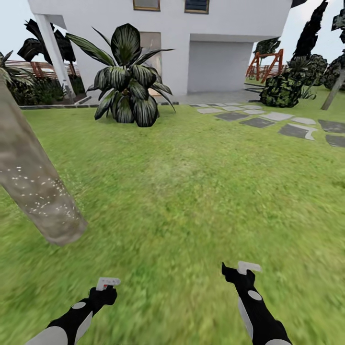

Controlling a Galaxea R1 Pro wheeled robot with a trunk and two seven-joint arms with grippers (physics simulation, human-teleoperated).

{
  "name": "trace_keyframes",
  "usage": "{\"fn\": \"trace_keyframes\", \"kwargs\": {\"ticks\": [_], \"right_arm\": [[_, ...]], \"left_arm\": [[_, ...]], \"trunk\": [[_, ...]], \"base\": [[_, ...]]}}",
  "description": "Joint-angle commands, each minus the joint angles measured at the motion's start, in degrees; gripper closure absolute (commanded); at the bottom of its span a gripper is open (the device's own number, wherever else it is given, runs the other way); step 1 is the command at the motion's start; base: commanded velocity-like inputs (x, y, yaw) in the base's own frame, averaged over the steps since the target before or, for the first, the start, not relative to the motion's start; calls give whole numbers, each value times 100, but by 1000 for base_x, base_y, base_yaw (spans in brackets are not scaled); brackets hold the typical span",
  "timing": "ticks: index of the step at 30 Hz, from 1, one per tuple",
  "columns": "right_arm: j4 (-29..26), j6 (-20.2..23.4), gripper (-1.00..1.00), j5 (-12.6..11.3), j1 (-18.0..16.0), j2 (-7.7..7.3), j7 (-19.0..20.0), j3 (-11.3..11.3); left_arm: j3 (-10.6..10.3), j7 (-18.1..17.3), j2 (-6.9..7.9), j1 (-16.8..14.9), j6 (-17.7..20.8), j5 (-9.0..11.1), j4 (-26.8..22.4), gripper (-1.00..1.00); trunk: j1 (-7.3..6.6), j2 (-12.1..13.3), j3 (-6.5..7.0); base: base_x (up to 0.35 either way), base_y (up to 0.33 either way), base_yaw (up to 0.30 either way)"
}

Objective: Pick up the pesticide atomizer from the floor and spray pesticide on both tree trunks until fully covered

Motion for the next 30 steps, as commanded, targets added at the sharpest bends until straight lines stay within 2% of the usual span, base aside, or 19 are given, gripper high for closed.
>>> {"fn": "trace_keyframes", "kwargs": {"ticks": [1, 7, 13, 30], "right_arm": [[0, -1, -100, 0, 0, -1, 0, 0], [0, -1, -100, 0, 0, -2, 0, 0], [0, -2, -100, 0, 0, 1, 0, 0], [0, -2, -100, 0, 0, -2, 0, -9]], "left_arm": [[0, 1, 0, 5, -1, 2, -9, 100], [0, 1, 0, 10, -1, 2, -17, 100], [0, 1, 0, 10, 4, 2, -17, 100], [0, 1, 0, 10, 5, 2, -17, 100]], "trunk": [[0, 0, 4], [0, 0, 24], [0, 0, 45], [0, 0, 103]], "base": [[-230, -137, -290], [-247, -165, -290], [-257, 61, -290], [-10, 5, -290]]}}
